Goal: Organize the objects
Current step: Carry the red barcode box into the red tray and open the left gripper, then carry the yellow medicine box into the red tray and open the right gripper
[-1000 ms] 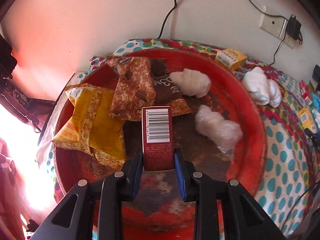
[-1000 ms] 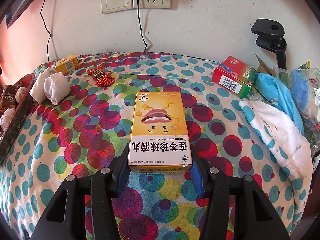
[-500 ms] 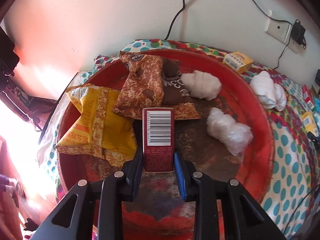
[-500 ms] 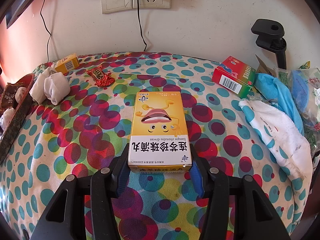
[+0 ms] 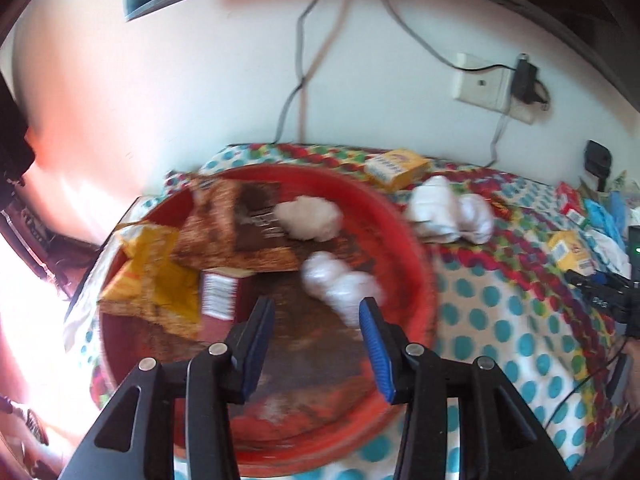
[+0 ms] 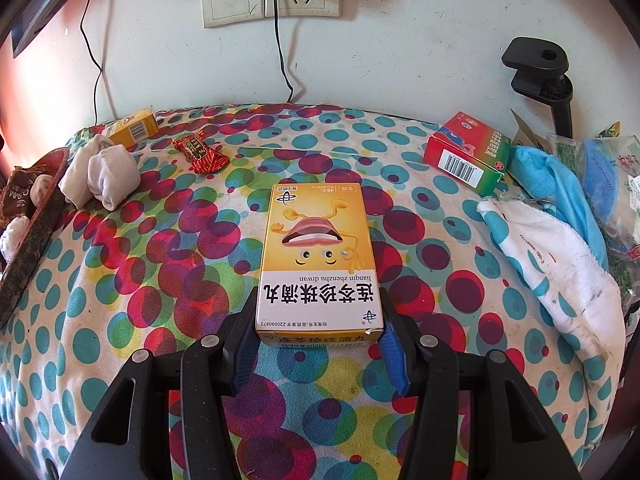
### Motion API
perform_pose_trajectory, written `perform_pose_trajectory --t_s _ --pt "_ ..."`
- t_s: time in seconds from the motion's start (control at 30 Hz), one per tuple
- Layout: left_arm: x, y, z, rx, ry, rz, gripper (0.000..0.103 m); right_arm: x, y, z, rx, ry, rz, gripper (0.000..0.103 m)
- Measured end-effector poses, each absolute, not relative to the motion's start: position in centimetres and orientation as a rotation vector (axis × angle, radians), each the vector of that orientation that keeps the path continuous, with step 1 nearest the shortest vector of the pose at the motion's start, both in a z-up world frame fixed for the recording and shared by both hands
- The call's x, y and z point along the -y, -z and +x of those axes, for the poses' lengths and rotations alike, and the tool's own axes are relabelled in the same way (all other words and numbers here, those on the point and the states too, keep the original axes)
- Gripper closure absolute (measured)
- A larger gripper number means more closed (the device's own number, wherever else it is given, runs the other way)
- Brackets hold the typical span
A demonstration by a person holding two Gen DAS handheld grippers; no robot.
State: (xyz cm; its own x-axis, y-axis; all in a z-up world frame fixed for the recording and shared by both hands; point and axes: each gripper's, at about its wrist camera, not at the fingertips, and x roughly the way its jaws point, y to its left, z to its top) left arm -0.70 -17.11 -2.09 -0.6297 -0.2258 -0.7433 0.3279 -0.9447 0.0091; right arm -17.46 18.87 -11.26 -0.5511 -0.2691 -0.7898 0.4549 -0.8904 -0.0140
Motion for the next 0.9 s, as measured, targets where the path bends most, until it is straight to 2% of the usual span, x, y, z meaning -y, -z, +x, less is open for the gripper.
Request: perform_pose_trajectory --t_s 0.2,0.3,0.4,0.67,0.9 --pt "12.8 3.4 -2.6 -0.198 2.668 1.140 0.057 -18.9 11.3 -17.5 -0.307 2.435 1.186 0.052" --pt "12.4 4.4 -2.5 -0.138 2.652 1.116 0.057 -18.9 11.2 -17.4 -0.316 2.440 1.180 0.054" --pt "13.0 5.2 -2.2 -0.092 2.621 1.120 0.057 -18.8 11.2 -17.4 -0.335 2.447 1.173 0.054" --pt "15.5 5.3 -1.7 -0.107 2.586 1.058 0.056 -19.0 10.8 -17.2 -0.358 2.494 1.156 0.055" --pt "18.2 5.1 -1.4 -0.237 2.581 1.063 0.056 -18.9 9.9 -16.4 -0.268 2.538 1.189 0.055"
